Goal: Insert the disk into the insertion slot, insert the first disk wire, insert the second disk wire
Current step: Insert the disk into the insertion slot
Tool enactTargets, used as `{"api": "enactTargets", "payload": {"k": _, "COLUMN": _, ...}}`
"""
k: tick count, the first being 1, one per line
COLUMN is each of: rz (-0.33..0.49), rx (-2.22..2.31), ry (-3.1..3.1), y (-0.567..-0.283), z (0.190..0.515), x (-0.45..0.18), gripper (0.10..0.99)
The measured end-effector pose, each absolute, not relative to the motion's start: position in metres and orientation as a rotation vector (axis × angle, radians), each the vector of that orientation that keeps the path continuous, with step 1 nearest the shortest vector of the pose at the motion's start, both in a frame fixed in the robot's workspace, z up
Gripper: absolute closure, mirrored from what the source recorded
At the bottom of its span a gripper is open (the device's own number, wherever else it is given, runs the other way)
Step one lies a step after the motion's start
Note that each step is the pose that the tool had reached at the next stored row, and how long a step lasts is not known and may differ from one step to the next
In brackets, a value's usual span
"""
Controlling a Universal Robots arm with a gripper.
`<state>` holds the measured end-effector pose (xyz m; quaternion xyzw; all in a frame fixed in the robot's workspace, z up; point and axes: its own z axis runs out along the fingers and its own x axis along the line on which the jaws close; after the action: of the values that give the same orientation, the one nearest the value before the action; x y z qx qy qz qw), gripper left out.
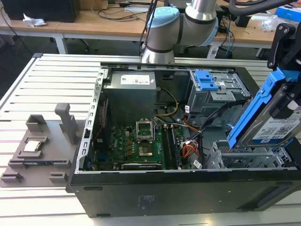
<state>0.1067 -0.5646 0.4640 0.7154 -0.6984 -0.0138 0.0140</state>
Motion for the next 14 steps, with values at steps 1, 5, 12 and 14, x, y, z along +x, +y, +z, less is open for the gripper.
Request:
{"api": "enactTargets", "payload": {"k": 1, "rz": -0.043, "rx": 2.228, "ry": -2.175, "y": -0.5646, "z": 0.4635, "x": 0.1067, "gripper": 0.725}}
{"api": "enactTargets", "payload": {"k": 5, "rz": -0.043, "rx": 2.228, "ry": -2.175, "y": -0.5646, "z": 0.4602, "x": 0.1067, "gripper": 0.725}}
{"api": "enactTargets", "payload": {"k": 12, "rz": -0.043, "rx": 2.228, "ry": -2.175, "y": -0.5646, "z": 0.4555, "x": 0.1067, "gripper": 0.725}}
{"api": "enactTargets", "payload": {"k": 14, "rz": -0.043, "rx": 2.228, "ry": -2.175, "y": -0.5646, "z": 0.4548, "x": 0.1067, "gripper": 0.725}}
